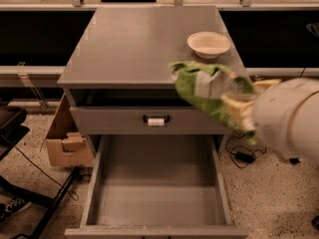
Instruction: Place green rice chip bag into middle drawer
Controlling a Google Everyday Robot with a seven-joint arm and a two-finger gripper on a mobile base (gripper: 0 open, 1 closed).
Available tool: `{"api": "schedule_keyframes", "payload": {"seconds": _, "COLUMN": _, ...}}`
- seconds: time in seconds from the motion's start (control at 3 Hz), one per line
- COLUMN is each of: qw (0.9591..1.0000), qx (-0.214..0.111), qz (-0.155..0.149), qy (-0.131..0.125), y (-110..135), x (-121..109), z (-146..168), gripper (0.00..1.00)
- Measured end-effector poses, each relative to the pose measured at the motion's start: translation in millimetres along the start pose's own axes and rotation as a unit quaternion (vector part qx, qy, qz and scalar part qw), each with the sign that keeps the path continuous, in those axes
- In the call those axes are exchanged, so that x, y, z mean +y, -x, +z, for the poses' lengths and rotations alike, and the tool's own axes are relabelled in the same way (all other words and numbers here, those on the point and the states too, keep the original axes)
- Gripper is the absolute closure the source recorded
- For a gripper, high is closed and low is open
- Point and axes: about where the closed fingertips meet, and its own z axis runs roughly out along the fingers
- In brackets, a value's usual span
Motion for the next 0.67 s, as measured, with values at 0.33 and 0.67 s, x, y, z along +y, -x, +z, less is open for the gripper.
{"api": "schedule_keyframes", "payload": {"seconds": 0.33, "qw": 0.9971, "qx": 0.013, "qz": 0.042, "qy": 0.062, "y": -58.0, "x": 64.0, "z": 71.0, "gripper": 1.00}}
{"api": "schedule_keyframes", "payload": {"seconds": 0.67, "qw": 0.9792, "qx": 0.065, "qz": 0.108, "qy": 0.159, "y": -145.7, "x": 150.4, "z": 122.2, "gripper": 1.00}}
